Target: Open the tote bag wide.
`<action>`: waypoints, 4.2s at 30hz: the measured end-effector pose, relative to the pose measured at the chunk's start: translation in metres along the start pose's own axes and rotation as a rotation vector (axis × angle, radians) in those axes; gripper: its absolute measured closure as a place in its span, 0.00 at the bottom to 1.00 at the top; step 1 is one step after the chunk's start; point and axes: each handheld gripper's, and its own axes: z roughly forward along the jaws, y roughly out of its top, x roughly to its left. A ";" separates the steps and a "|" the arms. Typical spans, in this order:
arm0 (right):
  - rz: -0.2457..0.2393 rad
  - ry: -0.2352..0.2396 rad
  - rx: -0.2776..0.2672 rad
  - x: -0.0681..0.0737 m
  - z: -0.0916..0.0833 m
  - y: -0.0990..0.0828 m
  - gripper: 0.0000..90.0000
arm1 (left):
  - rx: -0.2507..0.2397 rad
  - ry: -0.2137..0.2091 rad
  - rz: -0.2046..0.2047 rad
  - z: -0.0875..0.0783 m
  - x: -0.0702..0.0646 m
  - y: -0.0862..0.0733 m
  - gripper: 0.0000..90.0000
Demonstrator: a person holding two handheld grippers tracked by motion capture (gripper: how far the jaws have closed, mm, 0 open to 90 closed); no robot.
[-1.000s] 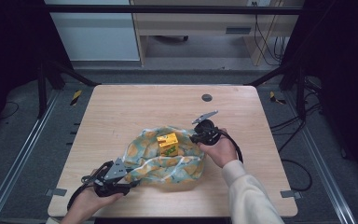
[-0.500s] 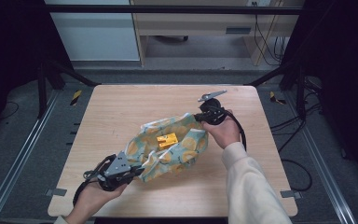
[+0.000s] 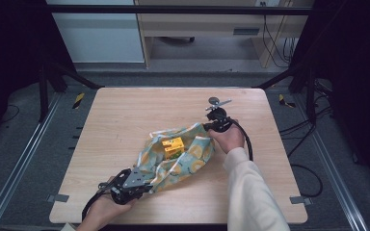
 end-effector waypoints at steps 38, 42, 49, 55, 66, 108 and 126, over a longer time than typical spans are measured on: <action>-0.120 0.051 -0.197 0.056 -0.096 -0.056 0.28 | -0.182 0.133 -0.078 -0.059 0.026 0.008 0.18; -0.131 0.076 -0.186 0.069 -0.090 -0.072 0.24 | -0.187 0.169 -0.101 -0.059 0.045 0.017 0.21; -0.166 0.063 -0.161 0.087 -0.071 -0.088 0.12 | -0.171 0.206 -0.080 -0.032 0.074 0.043 0.25; -0.162 0.036 -0.126 0.083 -0.055 -0.088 0.10 | -0.165 0.216 -0.109 -0.006 0.095 0.053 0.28; -0.201 0.059 -0.015 0.083 -0.034 -0.095 0.71 | -0.065 0.231 -0.132 0.020 0.107 0.047 0.65; -0.198 -0.006 -0.014 0.054 -0.046 -0.109 0.96 | -0.078 0.269 -0.146 0.024 0.109 0.049 1.00; -0.162 -0.010 -0.001 0.036 -0.040 -0.127 0.98 | -0.037 0.273 -0.189 0.046 0.120 0.030 1.00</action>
